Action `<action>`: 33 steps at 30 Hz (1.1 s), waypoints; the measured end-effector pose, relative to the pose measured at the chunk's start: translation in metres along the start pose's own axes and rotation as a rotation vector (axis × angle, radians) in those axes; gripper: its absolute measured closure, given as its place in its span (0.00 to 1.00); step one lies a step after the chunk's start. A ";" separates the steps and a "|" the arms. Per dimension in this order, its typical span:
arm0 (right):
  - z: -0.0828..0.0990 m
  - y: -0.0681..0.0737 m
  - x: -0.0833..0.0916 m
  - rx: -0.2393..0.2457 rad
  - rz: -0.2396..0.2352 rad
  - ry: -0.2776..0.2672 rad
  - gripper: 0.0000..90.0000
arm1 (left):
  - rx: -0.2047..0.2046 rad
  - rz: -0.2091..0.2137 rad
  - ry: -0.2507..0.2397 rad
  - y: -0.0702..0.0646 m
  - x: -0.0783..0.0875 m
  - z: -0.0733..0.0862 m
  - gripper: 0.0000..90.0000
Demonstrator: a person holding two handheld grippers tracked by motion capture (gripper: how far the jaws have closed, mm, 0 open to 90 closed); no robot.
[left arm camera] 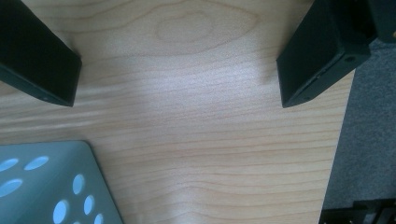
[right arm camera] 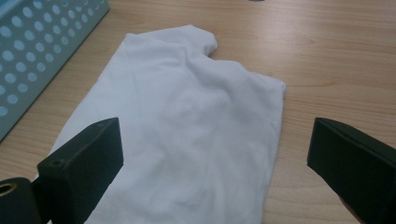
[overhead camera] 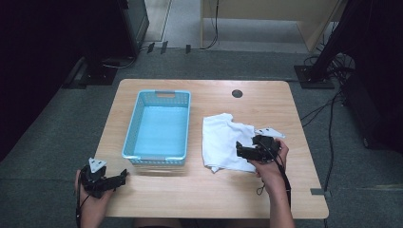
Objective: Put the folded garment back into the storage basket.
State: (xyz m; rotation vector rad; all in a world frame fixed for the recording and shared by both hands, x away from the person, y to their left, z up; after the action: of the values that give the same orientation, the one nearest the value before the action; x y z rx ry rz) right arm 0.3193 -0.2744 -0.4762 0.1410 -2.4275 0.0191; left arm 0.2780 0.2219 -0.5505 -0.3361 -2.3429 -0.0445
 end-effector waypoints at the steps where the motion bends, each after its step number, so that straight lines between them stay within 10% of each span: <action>1: -0.001 0.002 -0.001 0.003 -0.001 0.002 0.03 | 0.000 0.000 0.000 0.000 0.000 0.000 0.00; 33: -0.008 0.035 -0.038 -0.006 0.023 0.058 0.00 | 0.000 0.000 0.000 0.000 0.000 0.000 0.00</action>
State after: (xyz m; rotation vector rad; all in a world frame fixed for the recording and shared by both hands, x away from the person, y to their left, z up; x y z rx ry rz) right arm 0.3497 -0.2356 -0.4943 0.1088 -2.3714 0.0263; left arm 0.2780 0.2219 -0.5505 -0.3360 -2.3428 -0.0446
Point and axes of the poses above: each handheld gripper's, and its own axes: x roughly backward along the jaws, z roughly out of its underside, y roughly to its left, the point moved 4 cm from there along -x, roughly forward along the jaws, and after that the axes turned 6 degrees about z, right-handed, at the moved point
